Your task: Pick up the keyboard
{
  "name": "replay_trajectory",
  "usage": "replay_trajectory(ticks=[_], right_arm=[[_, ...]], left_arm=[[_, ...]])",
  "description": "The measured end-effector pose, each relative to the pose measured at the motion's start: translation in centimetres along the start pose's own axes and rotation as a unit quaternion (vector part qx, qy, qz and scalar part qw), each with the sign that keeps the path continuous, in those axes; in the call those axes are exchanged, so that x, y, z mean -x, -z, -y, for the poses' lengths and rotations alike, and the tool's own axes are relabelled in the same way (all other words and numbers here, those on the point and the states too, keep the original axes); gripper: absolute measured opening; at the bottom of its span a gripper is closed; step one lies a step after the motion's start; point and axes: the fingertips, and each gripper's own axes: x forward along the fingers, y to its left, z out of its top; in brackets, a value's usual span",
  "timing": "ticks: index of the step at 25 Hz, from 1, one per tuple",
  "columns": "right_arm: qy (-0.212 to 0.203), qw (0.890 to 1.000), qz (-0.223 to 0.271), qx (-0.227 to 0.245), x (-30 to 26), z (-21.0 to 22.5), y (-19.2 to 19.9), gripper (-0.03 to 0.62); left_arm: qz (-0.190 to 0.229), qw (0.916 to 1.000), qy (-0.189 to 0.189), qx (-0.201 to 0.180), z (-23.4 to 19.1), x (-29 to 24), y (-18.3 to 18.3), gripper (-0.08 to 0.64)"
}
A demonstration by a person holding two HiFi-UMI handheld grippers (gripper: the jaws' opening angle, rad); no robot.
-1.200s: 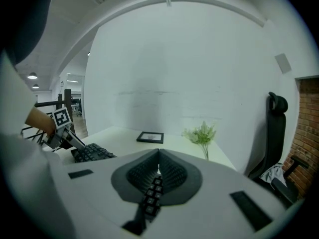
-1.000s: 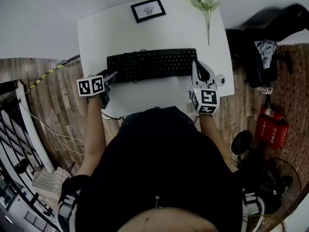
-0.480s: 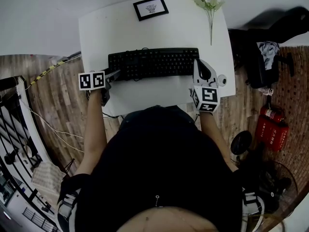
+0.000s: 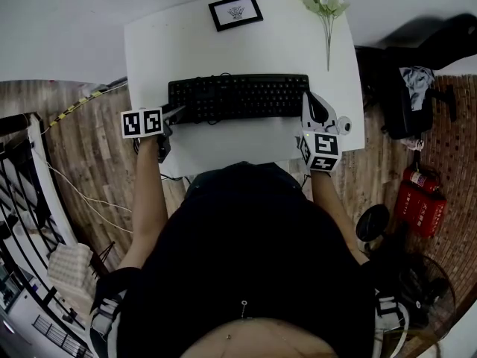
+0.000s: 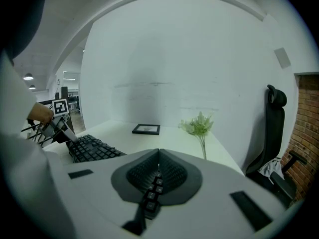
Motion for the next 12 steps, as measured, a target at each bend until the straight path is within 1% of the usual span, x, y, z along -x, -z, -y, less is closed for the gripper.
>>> replay_trajectory(ticks=[4,7,10,12], right_arm=[[0.000,1.000,-0.018,-0.003,-0.3,0.8,1.2,0.012],[0.000,0.999,-0.035,-0.004,-0.3,1.5,2.2,0.012],[-0.021,0.998,-0.062,-0.004,-0.9,1.9,3.3,0.012],[-0.042,0.995,-0.084,-0.020,-1.3,2.4,4.2,0.012]], left_arm=[[0.014,0.9999,-0.003,-0.008,0.8,0.9,-0.7,0.253],[0.017,0.9997,-0.007,-0.018,1.4,1.6,-1.0,0.250],[0.018,0.9994,-0.013,-0.025,1.6,2.1,-1.2,0.250],[0.017,0.9993,-0.018,-0.026,1.7,2.3,-1.2,0.250]])
